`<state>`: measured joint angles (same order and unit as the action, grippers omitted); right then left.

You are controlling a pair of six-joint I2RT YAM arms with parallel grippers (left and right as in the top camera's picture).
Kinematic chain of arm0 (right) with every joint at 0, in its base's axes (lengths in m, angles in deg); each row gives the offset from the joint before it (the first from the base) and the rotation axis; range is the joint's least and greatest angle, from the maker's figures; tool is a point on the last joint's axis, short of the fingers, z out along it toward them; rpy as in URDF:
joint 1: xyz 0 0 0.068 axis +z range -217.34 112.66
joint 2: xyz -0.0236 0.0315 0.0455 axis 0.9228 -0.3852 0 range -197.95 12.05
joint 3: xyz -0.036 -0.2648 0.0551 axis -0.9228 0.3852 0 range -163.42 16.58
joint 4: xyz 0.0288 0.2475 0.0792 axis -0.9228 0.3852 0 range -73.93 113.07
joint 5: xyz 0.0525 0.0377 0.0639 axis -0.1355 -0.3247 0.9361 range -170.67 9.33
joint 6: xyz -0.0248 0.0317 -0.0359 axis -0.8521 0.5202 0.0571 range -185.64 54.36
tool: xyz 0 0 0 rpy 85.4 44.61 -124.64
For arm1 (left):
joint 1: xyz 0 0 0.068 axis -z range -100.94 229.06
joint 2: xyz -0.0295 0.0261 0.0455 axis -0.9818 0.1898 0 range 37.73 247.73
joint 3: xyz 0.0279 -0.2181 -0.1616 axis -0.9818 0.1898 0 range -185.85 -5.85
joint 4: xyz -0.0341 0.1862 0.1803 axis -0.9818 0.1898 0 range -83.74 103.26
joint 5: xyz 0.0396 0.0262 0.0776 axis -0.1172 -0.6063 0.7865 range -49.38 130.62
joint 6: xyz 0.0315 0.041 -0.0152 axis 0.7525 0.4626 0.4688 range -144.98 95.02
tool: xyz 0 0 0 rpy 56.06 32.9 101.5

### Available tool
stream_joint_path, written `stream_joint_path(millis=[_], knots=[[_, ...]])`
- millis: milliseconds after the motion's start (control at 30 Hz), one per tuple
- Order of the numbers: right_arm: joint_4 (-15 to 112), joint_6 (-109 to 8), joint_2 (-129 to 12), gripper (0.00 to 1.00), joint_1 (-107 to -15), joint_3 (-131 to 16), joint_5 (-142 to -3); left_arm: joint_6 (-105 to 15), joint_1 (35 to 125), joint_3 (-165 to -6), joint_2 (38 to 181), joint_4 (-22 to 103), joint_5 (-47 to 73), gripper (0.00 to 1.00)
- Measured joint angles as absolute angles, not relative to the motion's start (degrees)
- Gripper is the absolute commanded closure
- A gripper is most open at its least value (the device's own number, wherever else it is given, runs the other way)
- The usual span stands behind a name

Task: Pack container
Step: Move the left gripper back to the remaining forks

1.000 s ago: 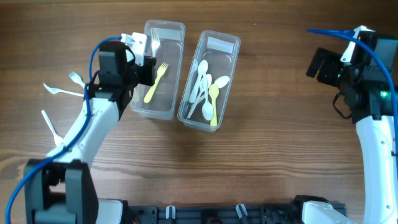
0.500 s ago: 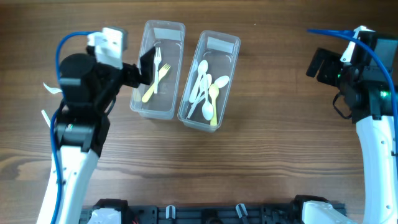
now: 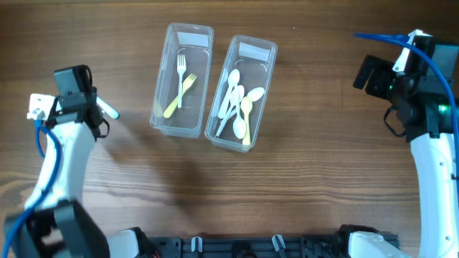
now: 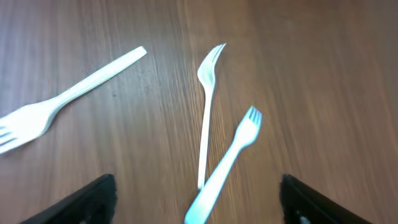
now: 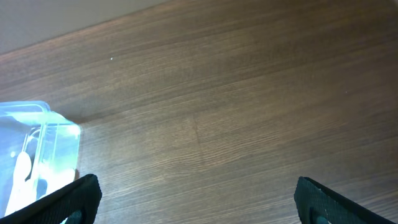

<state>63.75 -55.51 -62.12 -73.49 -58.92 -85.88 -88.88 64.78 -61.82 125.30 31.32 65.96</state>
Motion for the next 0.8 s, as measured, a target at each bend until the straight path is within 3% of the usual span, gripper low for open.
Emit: stream_joint_path(millis=[300,400,567,700,800], knots=[[63.73,-55.51,-62.14,0.00,-73.49,-58.92,-85.88,-91.11,58.00,-61.82,141.06,20.52,63.12,0.45],[63.71,-55.51,-62.12,0.00,-73.49,-58.92,-85.88,-91.13,57.69,-61.80,143.90,17.04,62.84,0.57],[63.73,-55.51,-62.14,0.00,-73.49,-58.92,-85.88,-85.41,57.65,-61.66,145.96,9.94,59.54,0.45],[63.73,-55.51,-62.12,0.00,-73.49,-58.92,-85.88,-82.52,57.65,-61.66,145.96,9.15,58.62,0.48],[63.73,-55.51,-62.14,0.00,-73.49,-58.92,-85.88,-81.78,57.65,-61.66,146.40,8.58,58.53,0.43]])
